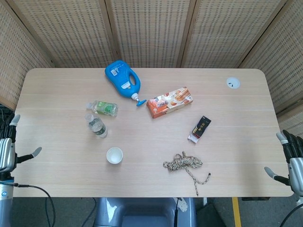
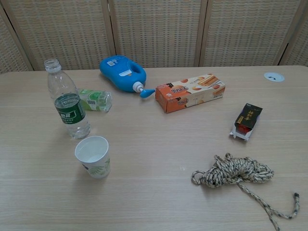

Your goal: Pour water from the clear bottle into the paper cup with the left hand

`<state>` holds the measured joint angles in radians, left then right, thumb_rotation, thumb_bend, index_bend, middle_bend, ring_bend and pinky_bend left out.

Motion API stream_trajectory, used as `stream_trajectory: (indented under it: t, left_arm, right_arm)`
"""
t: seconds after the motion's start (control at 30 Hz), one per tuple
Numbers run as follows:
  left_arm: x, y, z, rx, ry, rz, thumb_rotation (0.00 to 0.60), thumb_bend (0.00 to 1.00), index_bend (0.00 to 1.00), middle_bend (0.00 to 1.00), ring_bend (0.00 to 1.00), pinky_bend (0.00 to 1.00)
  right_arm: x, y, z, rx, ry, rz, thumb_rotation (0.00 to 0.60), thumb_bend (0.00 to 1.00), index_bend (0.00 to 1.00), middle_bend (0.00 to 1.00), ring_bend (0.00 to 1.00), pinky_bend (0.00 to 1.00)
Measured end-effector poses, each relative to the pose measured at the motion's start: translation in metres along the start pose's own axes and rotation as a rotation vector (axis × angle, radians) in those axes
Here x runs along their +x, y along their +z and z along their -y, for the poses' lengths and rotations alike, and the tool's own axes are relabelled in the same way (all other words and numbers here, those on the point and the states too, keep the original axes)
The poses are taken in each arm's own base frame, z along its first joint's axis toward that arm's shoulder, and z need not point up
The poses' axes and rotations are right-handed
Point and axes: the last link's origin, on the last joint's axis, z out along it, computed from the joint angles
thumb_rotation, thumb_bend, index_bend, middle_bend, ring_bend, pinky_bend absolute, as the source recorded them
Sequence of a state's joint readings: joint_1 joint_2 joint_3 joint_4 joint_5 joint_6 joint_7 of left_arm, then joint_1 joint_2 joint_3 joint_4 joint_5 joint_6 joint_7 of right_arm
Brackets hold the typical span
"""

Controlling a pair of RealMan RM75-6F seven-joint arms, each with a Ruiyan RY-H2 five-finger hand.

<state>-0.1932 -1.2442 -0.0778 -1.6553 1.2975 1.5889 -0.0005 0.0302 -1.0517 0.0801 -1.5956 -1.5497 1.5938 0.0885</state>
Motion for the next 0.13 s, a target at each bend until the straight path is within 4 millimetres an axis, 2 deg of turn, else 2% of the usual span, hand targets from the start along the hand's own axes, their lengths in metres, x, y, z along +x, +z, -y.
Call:
stream_trajectory:
  t: [0.13]
  left_arm:
    - [-0.003, -0.017, -0.005, -0.003, 0.052, 0.030, 0.600, 0.04, 0.00, 0.00, 0.00, 0.00]
  right_arm:
    - [0.000, -0.002, 0.002, 0.000, -0.027, -0.013, 0.600, 0.00, 0.00, 0.00, 0.00, 0.00]
